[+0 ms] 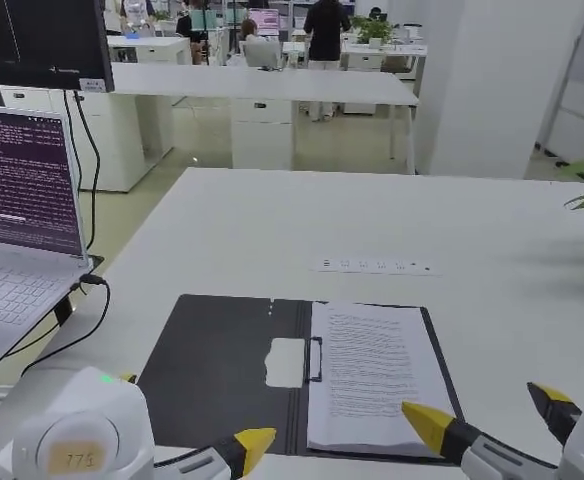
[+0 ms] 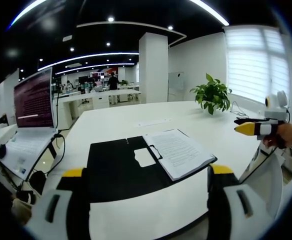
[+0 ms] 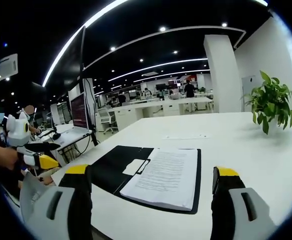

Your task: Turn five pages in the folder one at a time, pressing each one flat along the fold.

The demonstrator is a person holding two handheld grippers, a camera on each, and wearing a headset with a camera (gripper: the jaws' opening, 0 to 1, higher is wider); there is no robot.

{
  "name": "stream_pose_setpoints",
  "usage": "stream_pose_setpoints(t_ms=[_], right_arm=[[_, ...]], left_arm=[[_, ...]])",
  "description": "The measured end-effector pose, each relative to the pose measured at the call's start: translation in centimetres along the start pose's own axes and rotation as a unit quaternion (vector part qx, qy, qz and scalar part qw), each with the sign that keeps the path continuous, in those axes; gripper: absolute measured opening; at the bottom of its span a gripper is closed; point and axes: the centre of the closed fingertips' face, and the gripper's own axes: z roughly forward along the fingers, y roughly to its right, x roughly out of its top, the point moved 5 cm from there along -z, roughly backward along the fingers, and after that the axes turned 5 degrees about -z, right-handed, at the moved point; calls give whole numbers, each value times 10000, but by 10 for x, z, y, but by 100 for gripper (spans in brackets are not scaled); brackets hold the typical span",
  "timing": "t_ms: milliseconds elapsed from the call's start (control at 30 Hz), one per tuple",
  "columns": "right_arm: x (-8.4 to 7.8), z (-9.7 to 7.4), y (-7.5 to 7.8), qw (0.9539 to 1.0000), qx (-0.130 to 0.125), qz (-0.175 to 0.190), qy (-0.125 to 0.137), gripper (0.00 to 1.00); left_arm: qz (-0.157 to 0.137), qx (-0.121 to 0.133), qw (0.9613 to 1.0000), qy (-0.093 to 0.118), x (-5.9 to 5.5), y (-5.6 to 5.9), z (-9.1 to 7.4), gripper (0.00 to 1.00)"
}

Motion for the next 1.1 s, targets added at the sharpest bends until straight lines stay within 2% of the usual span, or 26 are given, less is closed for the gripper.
stream_pose_setpoints(t_ms=[400,700,1100], right_arm=[[-3,4,-1,9999,38,-44,-102,100],[-4,9,0,9998,64,-64,-151,100],[-9,14,3,9997,92,-67,-221,100]], left_arm=[[-44,23,9999,-89,-6,-3,5,99],[-73,33,9999,-71,-3,-6,11,99],[-86,49,9999,-120,-7,-8,17,99]])
